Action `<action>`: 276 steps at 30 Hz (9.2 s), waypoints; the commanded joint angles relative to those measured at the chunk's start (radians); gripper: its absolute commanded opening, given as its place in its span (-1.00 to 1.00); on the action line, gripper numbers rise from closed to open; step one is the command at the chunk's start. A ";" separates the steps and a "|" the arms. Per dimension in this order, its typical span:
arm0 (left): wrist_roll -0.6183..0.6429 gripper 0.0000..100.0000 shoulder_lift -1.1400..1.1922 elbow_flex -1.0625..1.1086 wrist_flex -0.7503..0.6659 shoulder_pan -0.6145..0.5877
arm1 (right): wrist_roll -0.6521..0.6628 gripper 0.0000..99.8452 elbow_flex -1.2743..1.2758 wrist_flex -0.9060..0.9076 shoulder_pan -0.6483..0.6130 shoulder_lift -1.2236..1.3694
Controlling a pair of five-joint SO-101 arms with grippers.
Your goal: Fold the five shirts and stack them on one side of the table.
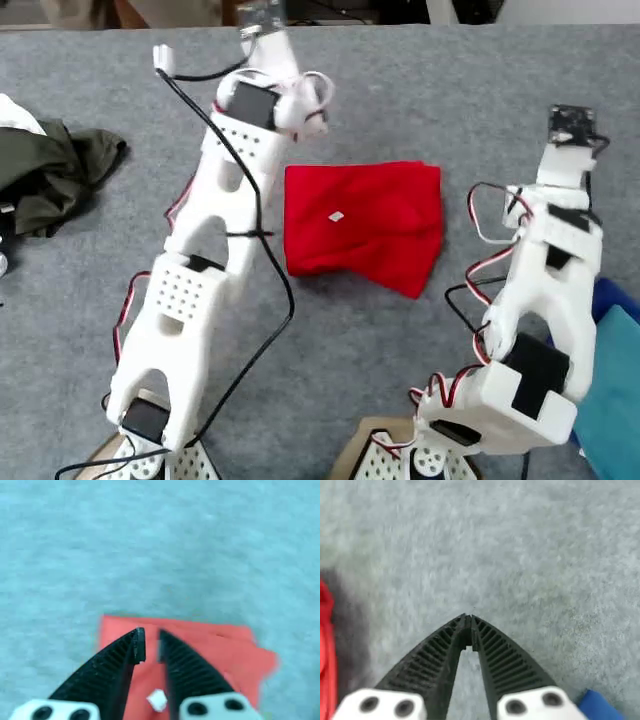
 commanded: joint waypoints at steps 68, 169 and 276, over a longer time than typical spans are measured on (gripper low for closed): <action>-0.002 -0.96 -0.018 0.551 -0.384 -0.270 | 0.497 -0.99 -0.834 1.163 -0.438 0.285; -0.002 -0.96 -0.016 0.548 -0.385 -0.269 | 0.548 -0.99 -0.251 0.961 -0.450 0.265; 0.011 -0.48 0.254 -0.242 0.126 -0.049 | 0.184 -0.44 -0.777 0.954 -0.453 0.426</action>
